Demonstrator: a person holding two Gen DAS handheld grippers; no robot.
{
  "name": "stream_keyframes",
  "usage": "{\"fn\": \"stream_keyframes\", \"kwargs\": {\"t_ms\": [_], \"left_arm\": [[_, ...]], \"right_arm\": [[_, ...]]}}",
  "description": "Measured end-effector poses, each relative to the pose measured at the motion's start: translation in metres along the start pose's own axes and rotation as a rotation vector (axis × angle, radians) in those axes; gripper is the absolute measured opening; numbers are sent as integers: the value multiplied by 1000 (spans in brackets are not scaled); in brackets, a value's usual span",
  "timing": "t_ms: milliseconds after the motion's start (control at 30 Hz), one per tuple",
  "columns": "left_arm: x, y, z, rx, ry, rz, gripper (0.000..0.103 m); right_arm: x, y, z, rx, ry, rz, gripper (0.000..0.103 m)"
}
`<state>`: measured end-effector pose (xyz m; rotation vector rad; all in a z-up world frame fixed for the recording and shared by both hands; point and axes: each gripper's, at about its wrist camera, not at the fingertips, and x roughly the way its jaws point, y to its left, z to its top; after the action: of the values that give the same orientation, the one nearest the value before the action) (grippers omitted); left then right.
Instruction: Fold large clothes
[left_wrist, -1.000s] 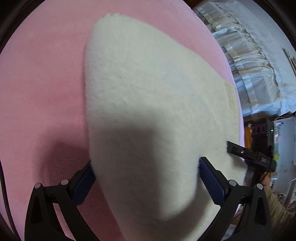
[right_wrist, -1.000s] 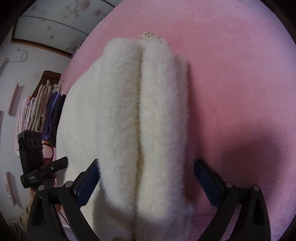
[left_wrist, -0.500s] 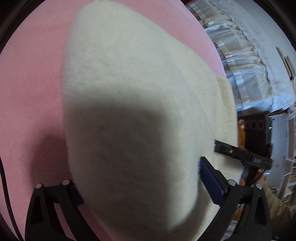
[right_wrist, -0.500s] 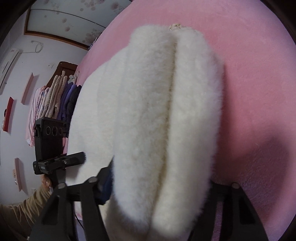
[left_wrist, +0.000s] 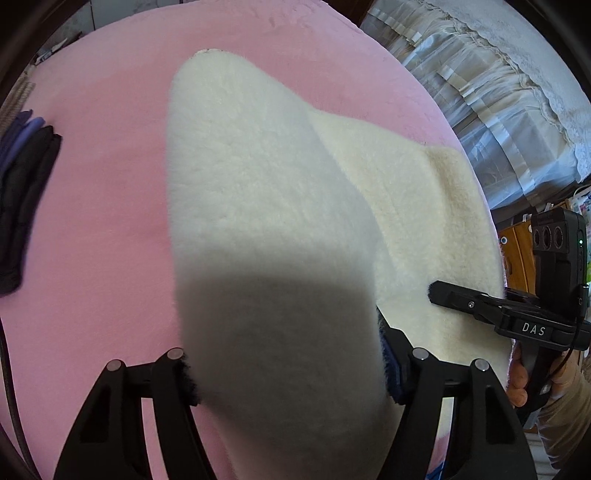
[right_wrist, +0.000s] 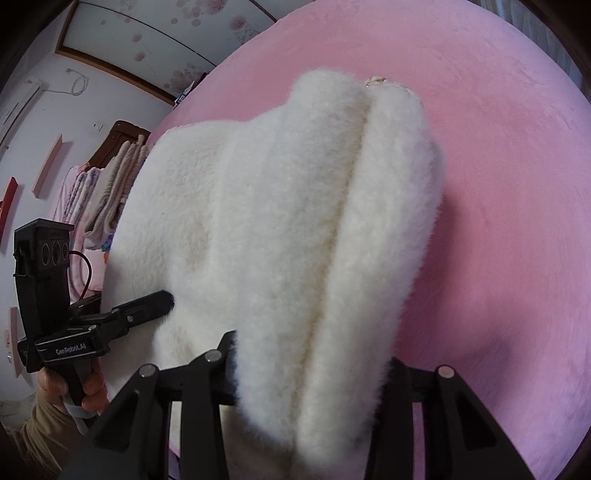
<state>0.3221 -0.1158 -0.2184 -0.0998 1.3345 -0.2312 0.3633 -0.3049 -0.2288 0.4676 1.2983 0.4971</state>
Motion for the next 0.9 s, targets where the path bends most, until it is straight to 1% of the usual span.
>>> {"fn": "stream_keyframes", "kwargs": {"t_ms": [100,200,267,367,400,500,600,767,900], "left_arm": [[-31,-2,-5,-8,-13,15,69],[-61,7,-16,-25,-37,4,69],[-80,22,-22,-37,-50,-11,69],[-114,52,-31,-24,-76,-23,69],[-127,68,-36,-17,-84,-27,69],[-158,109,-36,4,-101,-39,69],[-202,170,-38,29,-116,-37,69],[-274,266,-18,57,-158,7,69],[-327,336,5,60,-195,48,69]], "right_arm": [[-12,21,-8,-17,-3,15,39],[-22,48,-13,-46,-11,20,39],[-29,69,-15,-71,-20,16,39],[-31,103,-18,-95,-34,8,39],[-30,114,-19,-97,-40,8,39],[-20,162,-19,-96,-67,14,39],[-4,217,-15,-86,-104,21,39],[26,303,0,-77,-160,84,39],[56,372,33,-89,-183,154,39]]}}
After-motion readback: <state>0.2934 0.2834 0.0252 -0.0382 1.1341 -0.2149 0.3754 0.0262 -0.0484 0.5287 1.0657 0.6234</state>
